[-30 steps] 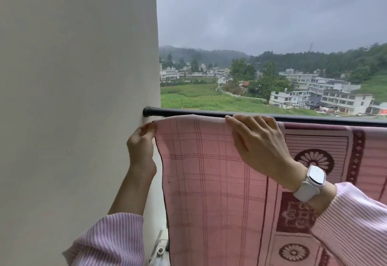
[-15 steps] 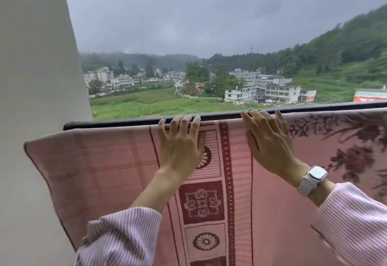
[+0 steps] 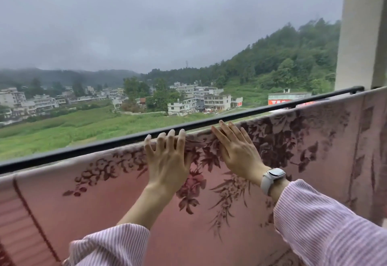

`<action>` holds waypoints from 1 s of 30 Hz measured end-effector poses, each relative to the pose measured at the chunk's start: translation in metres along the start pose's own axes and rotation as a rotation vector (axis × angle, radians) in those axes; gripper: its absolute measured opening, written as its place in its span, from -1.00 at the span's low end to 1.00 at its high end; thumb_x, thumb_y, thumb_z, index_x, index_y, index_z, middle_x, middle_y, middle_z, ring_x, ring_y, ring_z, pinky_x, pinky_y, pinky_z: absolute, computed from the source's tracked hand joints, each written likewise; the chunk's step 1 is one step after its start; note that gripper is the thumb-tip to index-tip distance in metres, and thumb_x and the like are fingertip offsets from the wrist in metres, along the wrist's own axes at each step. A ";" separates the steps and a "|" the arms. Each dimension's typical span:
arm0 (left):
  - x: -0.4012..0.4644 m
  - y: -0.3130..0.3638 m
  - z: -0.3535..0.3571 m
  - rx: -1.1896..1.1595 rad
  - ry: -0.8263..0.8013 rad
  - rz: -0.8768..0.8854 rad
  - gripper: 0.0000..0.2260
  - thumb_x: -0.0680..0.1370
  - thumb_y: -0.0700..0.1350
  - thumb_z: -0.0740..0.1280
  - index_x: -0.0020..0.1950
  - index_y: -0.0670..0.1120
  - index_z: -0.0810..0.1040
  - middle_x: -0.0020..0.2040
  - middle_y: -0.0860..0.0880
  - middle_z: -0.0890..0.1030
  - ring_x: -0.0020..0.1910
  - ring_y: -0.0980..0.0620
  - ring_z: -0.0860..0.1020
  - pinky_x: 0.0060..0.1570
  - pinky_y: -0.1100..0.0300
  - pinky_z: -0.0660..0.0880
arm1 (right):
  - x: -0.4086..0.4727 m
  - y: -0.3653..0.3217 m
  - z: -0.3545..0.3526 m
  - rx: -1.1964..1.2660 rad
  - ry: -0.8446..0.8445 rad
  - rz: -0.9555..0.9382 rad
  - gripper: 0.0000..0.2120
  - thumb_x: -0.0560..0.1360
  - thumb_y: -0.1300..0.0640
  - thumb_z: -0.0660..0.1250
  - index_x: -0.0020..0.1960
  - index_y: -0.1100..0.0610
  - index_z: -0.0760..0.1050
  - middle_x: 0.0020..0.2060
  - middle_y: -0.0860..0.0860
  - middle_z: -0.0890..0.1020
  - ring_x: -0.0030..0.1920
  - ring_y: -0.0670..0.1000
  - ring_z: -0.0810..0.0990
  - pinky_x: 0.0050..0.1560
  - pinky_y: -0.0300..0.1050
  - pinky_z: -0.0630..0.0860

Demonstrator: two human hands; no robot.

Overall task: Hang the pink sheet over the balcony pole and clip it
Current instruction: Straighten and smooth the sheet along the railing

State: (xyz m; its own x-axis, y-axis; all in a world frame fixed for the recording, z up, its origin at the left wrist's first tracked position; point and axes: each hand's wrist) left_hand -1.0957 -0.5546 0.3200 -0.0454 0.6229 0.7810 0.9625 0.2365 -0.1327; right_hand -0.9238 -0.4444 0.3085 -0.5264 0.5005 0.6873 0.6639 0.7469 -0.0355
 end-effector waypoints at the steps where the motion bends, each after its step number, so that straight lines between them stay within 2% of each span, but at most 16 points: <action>1: 0.011 0.019 0.009 -0.005 0.009 0.014 -0.52 0.47 0.10 0.21 0.33 -0.08 0.36 0.22 -0.13 0.50 0.19 -0.17 0.45 0.23 -0.22 0.22 | -0.004 0.027 -0.002 -0.009 -0.013 0.042 -0.47 0.52 0.02 -0.10 0.46 -0.12 -0.17 0.50 -0.04 -0.02 0.49 0.01 -0.12 0.48 0.08 -0.11; 3: 0.033 0.060 0.028 -0.026 0.022 0.065 -0.53 0.48 0.11 0.10 0.32 -0.09 0.38 0.23 -0.15 0.50 0.20 -0.17 0.44 0.23 -0.19 0.18 | -0.010 0.077 -0.008 -0.021 -0.031 0.130 -0.47 0.56 0.07 -0.04 0.46 -0.12 -0.19 0.50 -0.05 -0.08 0.49 0.00 -0.16 0.48 0.02 -0.18; 5: 0.053 0.108 0.050 -0.074 0.024 0.138 -0.53 0.47 0.10 0.08 0.31 -0.07 0.40 0.27 -0.16 0.47 0.26 -0.19 0.41 0.27 -0.21 0.08 | -0.020 0.125 -0.013 -0.038 -0.036 0.215 -0.48 0.58 0.08 -0.01 0.47 -0.09 -0.14 0.50 -0.02 -0.06 0.49 0.01 -0.14 0.45 -0.02 -0.18; 9: 0.098 0.217 0.098 -0.171 0.082 0.270 -0.52 0.34 -0.01 0.38 0.24 -0.08 0.48 0.32 -0.19 0.43 0.33 -0.24 0.35 0.32 -0.22 -0.06 | -0.050 0.224 -0.023 -0.099 -0.049 0.355 -0.49 0.52 0.03 -0.10 0.47 -0.02 0.01 0.49 0.01 0.05 0.49 0.01 -0.05 0.45 0.03 -0.14; 12: 0.138 0.297 0.136 -0.237 0.113 0.339 -0.49 0.28 -0.06 0.41 0.22 -0.11 0.50 0.30 -0.20 0.45 0.33 -0.25 0.34 0.33 -0.20 -0.10 | -0.069 0.311 -0.043 -0.172 -0.062 0.479 -0.46 0.48 0.01 -0.13 0.46 0.00 0.09 0.48 0.00 0.09 0.48 0.00 -0.02 0.45 0.05 -0.11; 15: 0.176 0.383 0.176 -0.355 0.110 0.435 -0.52 0.28 -0.08 0.39 0.20 -0.11 0.52 0.26 -0.20 0.50 0.32 -0.22 0.37 0.33 -0.23 -0.02 | -0.090 0.397 -0.065 -0.270 -0.059 0.584 -0.41 0.42 -0.03 -0.13 0.42 0.03 0.20 0.45 0.01 0.20 0.47 0.01 0.06 0.44 0.08 -0.03; 18: 0.206 0.477 0.206 -0.488 0.047 0.507 -0.50 0.24 -0.10 0.44 0.17 -0.10 0.53 0.21 -0.16 0.54 0.26 -0.18 0.45 0.26 -0.26 0.26 | -0.115 0.477 -0.089 -0.354 0.000 0.657 -0.39 0.40 -0.08 -0.16 0.31 0.09 0.39 0.34 0.07 0.40 0.41 0.08 0.24 0.39 0.14 0.15; 20: 0.223 0.539 0.223 -0.568 0.002 0.552 -0.51 0.25 -0.09 0.45 0.17 -0.09 0.53 0.20 -0.15 0.55 0.23 -0.17 0.47 0.16 -0.27 0.35 | -0.135 0.526 -0.107 -0.405 0.001 0.699 -0.37 0.38 -0.07 -0.17 0.26 0.11 0.44 0.28 0.09 0.47 0.36 0.11 0.31 0.37 0.14 0.21; 23: 0.241 0.635 0.250 -0.668 -0.028 0.620 -0.57 0.32 -0.06 0.39 0.18 -0.10 0.51 0.19 -0.14 0.56 0.23 -0.16 0.48 0.16 -0.23 0.36 | -0.171 0.595 -0.129 -0.471 -0.003 0.778 -0.54 0.48 0.05 -0.04 0.29 0.11 0.40 0.30 0.07 0.44 0.37 0.08 0.27 0.41 0.05 0.15; 26: 0.253 0.729 0.272 -0.795 -0.082 0.633 -0.59 0.41 -0.03 0.18 0.22 -0.11 0.47 0.21 -0.11 0.54 0.24 -0.13 0.45 0.19 -0.17 0.34 | -0.208 0.668 -0.145 -0.525 -0.002 0.834 -0.61 0.52 0.11 0.03 0.32 0.10 0.36 0.31 0.05 0.42 0.38 0.04 0.25 0.39 -0.05 0.11; 30: 0.269 0.842 0.315 -0.904 -0.124 0.600 -0.59 0.47 -0.10 0.25 0.31 -0.11 0.38 0.30 -0.08 0.44 0.32 -0.09 0.34 0.27 -0.07 0.22 | -0.246 0.770 -0.157 -0.472 0.008 0.887 -0.66 0.54 0.17 0.09 0.30 0.10 0.36 0.29 0.03 0.43 0.33 0.02 0.30 0.34 -0.07 0.18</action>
State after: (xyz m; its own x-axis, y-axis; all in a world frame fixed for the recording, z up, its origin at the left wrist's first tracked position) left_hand -0.3815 0.0467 0.2259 0.5192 0.5369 0.6649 0.6755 -0.7345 0.0655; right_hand -0.2001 -0.0610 0.2258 0.2632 0.7878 0.5568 0.9581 -0.1456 -0.2468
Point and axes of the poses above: each hand's wrist, its own x-axis towards the middle knuckle, its own z-axis out of the palm, y = z × x
